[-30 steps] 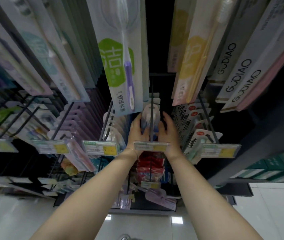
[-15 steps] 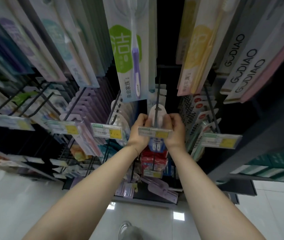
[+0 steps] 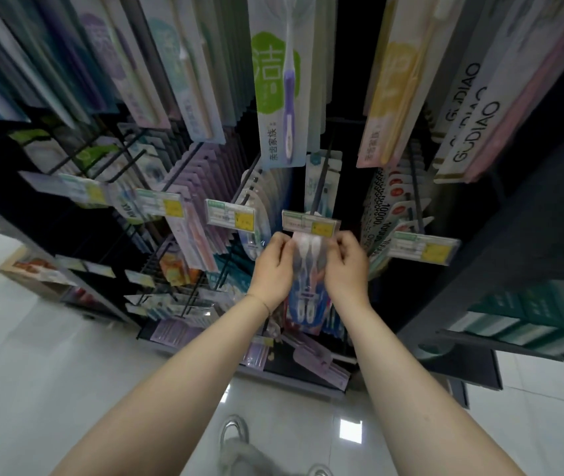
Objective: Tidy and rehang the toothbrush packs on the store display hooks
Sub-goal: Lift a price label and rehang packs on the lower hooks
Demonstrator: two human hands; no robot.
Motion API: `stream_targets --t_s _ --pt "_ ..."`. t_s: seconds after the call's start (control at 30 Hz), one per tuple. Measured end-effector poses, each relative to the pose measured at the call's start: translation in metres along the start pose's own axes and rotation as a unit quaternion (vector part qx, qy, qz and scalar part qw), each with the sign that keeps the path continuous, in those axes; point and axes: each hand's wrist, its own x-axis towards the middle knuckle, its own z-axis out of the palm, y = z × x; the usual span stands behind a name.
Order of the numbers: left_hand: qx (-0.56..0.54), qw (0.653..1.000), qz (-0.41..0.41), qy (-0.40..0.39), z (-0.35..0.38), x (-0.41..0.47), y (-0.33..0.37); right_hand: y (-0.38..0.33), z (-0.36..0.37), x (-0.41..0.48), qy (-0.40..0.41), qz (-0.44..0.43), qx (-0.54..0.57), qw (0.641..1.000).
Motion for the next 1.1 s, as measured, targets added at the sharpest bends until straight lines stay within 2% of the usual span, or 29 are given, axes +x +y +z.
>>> stream_targets --t_s 0.4,0.57,0.73,1.1 --pt "0.009 1.000 -0.009 -0.029 -0.031 -0.009 -0.009 -0.015 0.022 -0.024 0.002 0.024 0.013 1.000" --pt "-0.014 0.999 -0.026 -0.026 -0.060 -0.007 -0.026 -0.027 0.050 -0.030 -0.035 0.034 0.021 0.999" --pt "-0.036 0.999 -0.005 -0.027 -0.094 0.003 -0.028 -0.041 0.080 -0.030 -0.062 0.032 0.031 0.997" --pt "-0.062 0.997 -0.027 -0.040 -0.111 0.043 -0.037 -0.045 0.108 -0.015 0.009 0.048 0.061 0.997"
